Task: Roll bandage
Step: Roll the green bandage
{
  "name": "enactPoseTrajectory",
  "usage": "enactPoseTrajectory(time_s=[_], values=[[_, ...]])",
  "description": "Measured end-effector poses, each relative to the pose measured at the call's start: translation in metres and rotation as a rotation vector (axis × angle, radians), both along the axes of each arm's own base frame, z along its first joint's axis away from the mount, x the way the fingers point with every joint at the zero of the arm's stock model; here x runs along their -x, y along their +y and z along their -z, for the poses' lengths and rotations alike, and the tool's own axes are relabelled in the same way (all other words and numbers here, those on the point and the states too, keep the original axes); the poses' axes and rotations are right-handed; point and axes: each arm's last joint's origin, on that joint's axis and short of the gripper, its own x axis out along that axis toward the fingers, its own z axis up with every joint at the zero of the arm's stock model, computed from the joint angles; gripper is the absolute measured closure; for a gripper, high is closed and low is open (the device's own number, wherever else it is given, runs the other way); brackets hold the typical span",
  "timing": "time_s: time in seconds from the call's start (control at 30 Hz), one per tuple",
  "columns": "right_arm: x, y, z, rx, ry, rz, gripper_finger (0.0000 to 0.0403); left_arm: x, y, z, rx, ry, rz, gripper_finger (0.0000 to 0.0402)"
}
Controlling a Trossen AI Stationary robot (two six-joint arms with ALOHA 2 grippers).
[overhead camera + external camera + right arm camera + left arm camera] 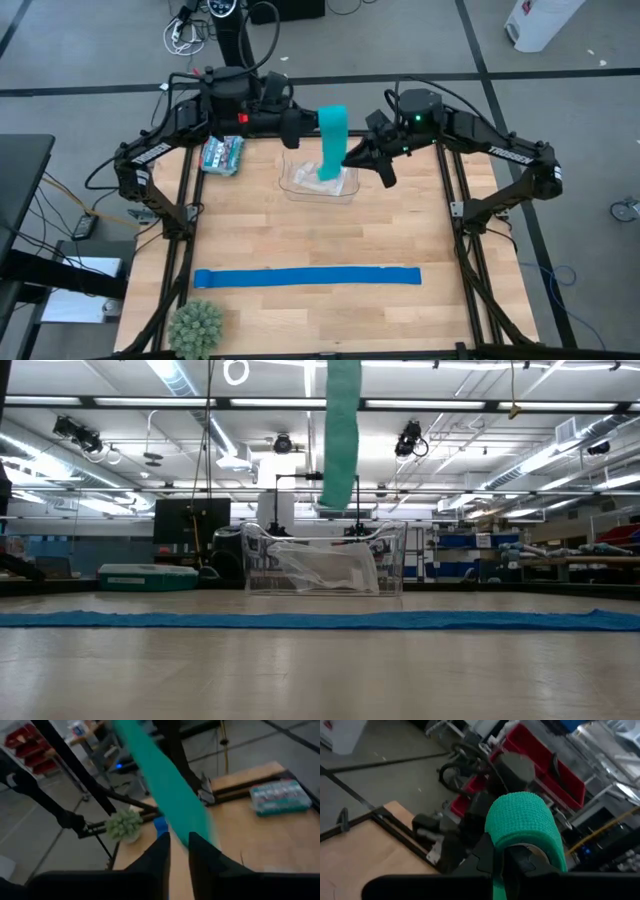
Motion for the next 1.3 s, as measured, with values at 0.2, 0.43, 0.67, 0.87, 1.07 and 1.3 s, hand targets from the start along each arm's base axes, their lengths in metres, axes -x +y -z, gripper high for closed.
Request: enactPoseTrajectory(time_s=[0.2, 0.43, 0.67, 0.87, 1.07, 1.3], values=[[0.023, -0.004, -0.007, -0.009, 0.022, 0.069, 0.0298, 0.000, 0.000, 0.002, -0.001, 0.018, 0.065, 0.0383], [0.032, 0.007, -0.033, 0.103, -0.189, 0.105, 0.0280, -0.003, 0.002, 0.011, 0.010, 0.092, 0.132, 0.0383], [0.029, 0.014, -0.039, 0.229, -0.249, 0.194, 0.0268, -0.005, 0.002, 0.013, 0.035, 0.100, 0.148, 0.0383], [0.029, 0.019, -0.044, 0.260, -0.306, 0.186, 0.0265, -0.005, 0.002, 0.015, 0.073, 0.113, 0.151, 0.0383], [0.027, 0.025, -0.045, 0.307, -0.322, 0.165, 0.0265, -0.005, 0.003, 0.017, 0.142, 0.133, 0.129, 0.0383], [0.025, 0.030, -0.048, 0.435, -0.351, 0.200, 0.0264, -0.010, 0.003, 0.021, 0.214, 0.136, 0.133, 0.0382]])
